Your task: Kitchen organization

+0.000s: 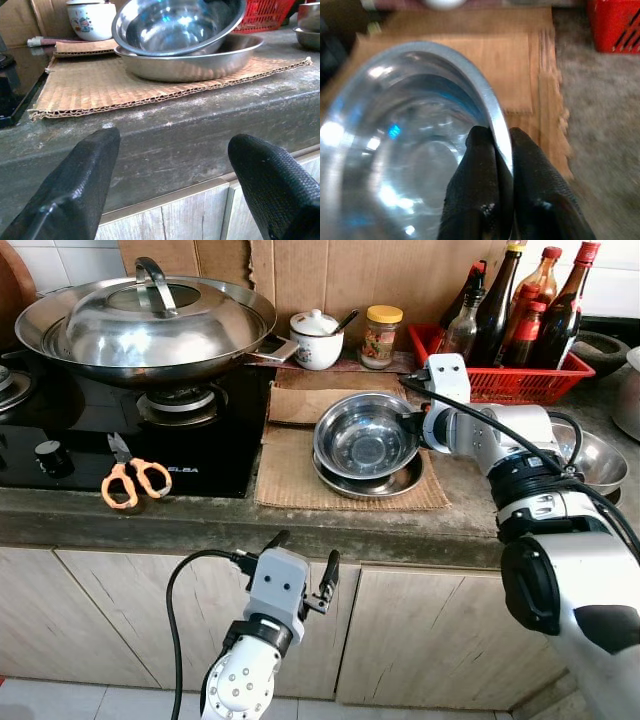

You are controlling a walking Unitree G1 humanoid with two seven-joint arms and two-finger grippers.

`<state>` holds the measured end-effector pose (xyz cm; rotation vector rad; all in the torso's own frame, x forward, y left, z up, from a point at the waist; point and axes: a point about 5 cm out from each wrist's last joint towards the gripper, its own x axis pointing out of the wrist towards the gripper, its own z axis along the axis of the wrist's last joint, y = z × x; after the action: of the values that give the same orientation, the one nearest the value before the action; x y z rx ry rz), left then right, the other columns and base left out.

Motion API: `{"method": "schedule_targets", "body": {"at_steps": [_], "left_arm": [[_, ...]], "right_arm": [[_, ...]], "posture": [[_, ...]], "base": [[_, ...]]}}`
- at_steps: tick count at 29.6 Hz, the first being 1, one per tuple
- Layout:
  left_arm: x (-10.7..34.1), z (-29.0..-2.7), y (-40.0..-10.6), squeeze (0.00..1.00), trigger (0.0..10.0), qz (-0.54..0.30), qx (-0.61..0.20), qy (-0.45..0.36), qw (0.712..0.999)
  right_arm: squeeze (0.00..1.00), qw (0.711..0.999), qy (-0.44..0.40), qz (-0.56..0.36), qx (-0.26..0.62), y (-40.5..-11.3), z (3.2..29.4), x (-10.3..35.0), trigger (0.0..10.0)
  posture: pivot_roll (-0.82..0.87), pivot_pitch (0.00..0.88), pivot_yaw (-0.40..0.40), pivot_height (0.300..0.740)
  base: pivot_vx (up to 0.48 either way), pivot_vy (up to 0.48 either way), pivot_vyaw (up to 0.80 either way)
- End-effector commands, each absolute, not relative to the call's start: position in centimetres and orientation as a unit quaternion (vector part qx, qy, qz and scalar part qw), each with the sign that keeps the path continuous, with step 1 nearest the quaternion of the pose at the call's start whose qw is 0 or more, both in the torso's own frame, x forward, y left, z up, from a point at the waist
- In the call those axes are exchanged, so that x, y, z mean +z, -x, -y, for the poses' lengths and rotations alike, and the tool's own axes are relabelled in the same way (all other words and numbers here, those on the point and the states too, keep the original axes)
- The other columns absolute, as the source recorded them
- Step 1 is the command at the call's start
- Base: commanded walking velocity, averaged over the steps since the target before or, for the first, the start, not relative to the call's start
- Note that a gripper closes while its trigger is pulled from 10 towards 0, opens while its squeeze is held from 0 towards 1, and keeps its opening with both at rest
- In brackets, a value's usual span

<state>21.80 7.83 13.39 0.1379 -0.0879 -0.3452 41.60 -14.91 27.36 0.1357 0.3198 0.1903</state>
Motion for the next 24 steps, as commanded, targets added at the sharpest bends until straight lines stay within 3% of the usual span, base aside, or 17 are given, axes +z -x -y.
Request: {"method": "schedule_targets", "body": {"at_steps": [1, 6, 16, 21, 24], "left_arm": [[13.3, -7.8, -21.9, 0.00, 10.0, 0.044, -0.170, -0.068, 0.982], [13.3, -7.9, -21.9, 0.00, 10.0, 0.044, -0.168, -0.068, 0.982], [13.2, -7.9, -22.0, 0.00, 10.0, 0.043, -0.168, -0.068, 0.983], [13.1, -8.1, -22.0, 0.00, 10.0, 0.041, -0.162, -0.064, 0.984], [13.1, -8.2, -22.0, 0.00, 10.0, 0.042, -0.161, -0.064, 0.984]], "right_arm": [[0.00, 0.982, -0.101, -0.133, 0.087, -41.6, 15.0, 27.7, 0.0], [0.00, 0.977, -0.194, -0.058, 0.071, -41.4, 15.7, 28.6, 0.0], [0.00, 0.959, -0.281, 0.019, 0.027, -40.0, 17.7, 27.5, 0.0], [0.00, 0.958, -0.244, 0.132, 0.068, -37.2, 16.6, 28.6, 0.0], [0.00, 0.960, -0.227, 0.152, 0.063, -36.1, 16.4, 28.5, 0.0]], "posture": [[0.04, 0.056, -0.072, 0.740], [0.04, 0.052, -0.070, 0.740], [0.05, 0.038, -0.066, 0.740], [0.05, 0.023, -0.062, 0.740], [0.05, 0.020, -0.060, 0.740]], "base": [[0.000, 0.000, 0.00], [0.000, 0.000, 0.00], [0.000, 0.000, 0.00], [0.000, 0.000, 0.00], [0.000, 0.000, 0.00]]}}
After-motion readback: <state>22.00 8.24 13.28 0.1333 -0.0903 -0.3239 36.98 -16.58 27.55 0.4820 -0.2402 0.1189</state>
